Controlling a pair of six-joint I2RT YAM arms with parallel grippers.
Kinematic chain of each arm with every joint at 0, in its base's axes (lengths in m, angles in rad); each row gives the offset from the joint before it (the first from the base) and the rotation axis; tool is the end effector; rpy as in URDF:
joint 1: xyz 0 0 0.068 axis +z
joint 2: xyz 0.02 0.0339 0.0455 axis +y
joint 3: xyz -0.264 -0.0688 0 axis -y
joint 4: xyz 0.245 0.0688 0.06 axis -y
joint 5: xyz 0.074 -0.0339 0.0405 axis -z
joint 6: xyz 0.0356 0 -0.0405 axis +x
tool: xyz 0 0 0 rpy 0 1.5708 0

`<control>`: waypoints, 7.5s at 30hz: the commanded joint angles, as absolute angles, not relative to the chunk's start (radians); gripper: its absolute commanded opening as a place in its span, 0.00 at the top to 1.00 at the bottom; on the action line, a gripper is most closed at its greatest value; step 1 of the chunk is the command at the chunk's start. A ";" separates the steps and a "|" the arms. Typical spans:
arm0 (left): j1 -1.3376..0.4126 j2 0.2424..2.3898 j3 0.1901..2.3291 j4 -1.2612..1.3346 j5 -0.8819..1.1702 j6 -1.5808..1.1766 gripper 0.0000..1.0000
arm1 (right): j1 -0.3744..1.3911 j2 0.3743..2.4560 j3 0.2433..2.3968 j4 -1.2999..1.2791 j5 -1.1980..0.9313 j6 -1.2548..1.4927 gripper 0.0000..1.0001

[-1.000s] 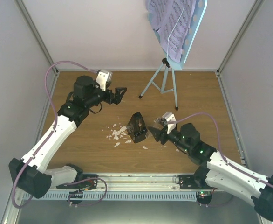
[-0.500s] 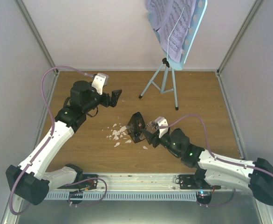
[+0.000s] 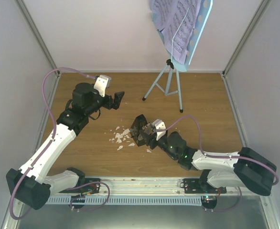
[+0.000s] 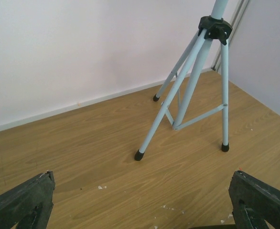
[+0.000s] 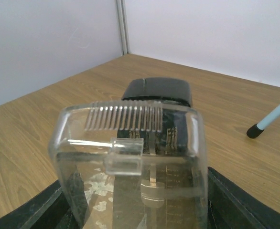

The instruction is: Pack up the instrument practice props

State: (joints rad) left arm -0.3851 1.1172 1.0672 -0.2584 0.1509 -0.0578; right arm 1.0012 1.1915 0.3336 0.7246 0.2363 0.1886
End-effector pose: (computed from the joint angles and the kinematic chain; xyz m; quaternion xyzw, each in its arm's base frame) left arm 0.2353 -0.1011 0.3653 0.1750 0.7870 -0.1886 0.5607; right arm 0.1340 0.1938 0.1982 -0.2241 0.7172 0.2930 0.5912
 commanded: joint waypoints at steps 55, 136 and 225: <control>-0.377 1.094 1.048 -0.197 0.156 -0.035 0.01 | 1.042 1.405 0.346 0.909 0.304 0.140 0.49; -0.378 1.103 1.048 -0.199 0.169 -0.040 0.01 | 0.923 1.346 0.394 0.853 0.177 0.158 0.48; -0.378 1.109 1.048 -0.199 0.173 -0.040 0.01 | 0.943 1.478 0.426 0.836 0.222 0.213 0.48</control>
State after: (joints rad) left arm -0.3847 1.1152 1.0561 -0.2508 0.1604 -0.0483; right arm 0.9398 1.4338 0.4179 0.8341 0.2081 0.1989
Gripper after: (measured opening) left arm 0.990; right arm 0.624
